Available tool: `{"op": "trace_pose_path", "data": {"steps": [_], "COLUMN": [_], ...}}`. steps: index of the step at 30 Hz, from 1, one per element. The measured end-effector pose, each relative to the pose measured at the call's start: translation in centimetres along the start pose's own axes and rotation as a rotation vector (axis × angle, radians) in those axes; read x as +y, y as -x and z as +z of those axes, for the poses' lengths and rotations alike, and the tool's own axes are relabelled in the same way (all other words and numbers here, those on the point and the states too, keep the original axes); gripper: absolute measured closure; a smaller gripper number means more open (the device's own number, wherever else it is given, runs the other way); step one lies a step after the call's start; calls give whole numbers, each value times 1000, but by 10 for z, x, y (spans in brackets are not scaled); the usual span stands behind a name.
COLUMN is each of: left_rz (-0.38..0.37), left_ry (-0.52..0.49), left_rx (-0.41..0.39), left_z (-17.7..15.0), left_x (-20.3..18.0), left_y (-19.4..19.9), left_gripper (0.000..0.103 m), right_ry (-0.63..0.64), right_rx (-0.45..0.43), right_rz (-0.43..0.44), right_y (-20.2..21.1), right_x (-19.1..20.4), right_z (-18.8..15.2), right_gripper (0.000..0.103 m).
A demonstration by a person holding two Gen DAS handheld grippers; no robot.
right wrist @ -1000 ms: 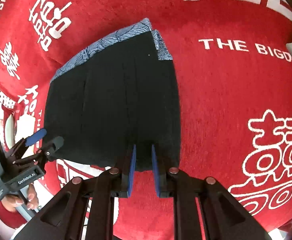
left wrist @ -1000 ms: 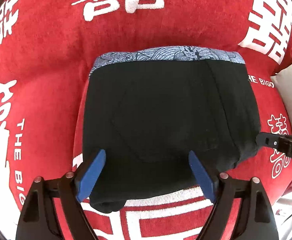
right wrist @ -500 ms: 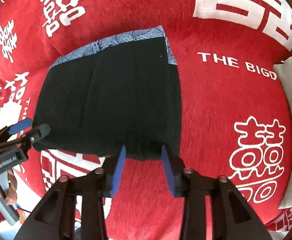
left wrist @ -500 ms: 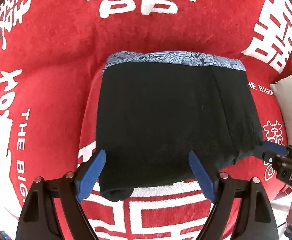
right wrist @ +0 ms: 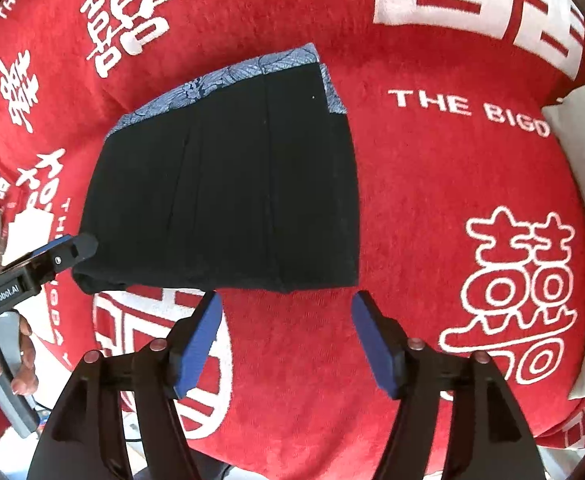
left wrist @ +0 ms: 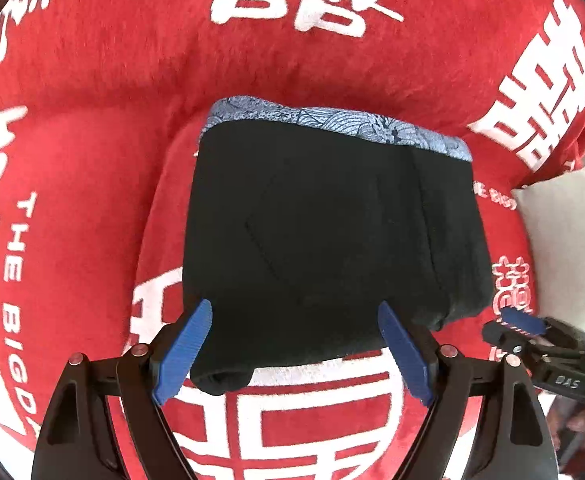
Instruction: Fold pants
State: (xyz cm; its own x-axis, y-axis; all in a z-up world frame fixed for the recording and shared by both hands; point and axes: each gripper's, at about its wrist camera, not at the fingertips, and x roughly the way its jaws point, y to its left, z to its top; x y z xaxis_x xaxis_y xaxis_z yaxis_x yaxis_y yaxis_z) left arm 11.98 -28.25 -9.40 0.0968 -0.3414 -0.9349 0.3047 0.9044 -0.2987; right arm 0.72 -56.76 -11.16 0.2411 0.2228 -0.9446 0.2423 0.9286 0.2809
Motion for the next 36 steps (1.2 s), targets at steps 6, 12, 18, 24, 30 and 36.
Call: {"op": "trace_pose_path", "data": {"steps": [6,12,18,24,30,36], "left_rz": [-64,-148,-180,-287,-365,-399], "left_ry": [25,58,84,45,25,4], "left_rx": [4,26,99,188,221,236], "left_z": [10,32,49,62,71,76], "left_x": [20,45,65,71,72,61], "left_y": [5,-1,-27,-56,-80,-98], "left_gripper": [17,17,17,17,17,13], "right_ry": [-34,-81,-107,-130,-113,-111], "right_rx": [1,-26,11,62,118,148], "right_rz": [64,110,216,374,530,662], "right_y": [2,5,-10,-36,-70,-90], "right_x": [-16,-42,-65,-87,-100,-105], "right_z": [2,23,50,75,92,104], "right_gripper": [31,29,28,28,28,27]}}
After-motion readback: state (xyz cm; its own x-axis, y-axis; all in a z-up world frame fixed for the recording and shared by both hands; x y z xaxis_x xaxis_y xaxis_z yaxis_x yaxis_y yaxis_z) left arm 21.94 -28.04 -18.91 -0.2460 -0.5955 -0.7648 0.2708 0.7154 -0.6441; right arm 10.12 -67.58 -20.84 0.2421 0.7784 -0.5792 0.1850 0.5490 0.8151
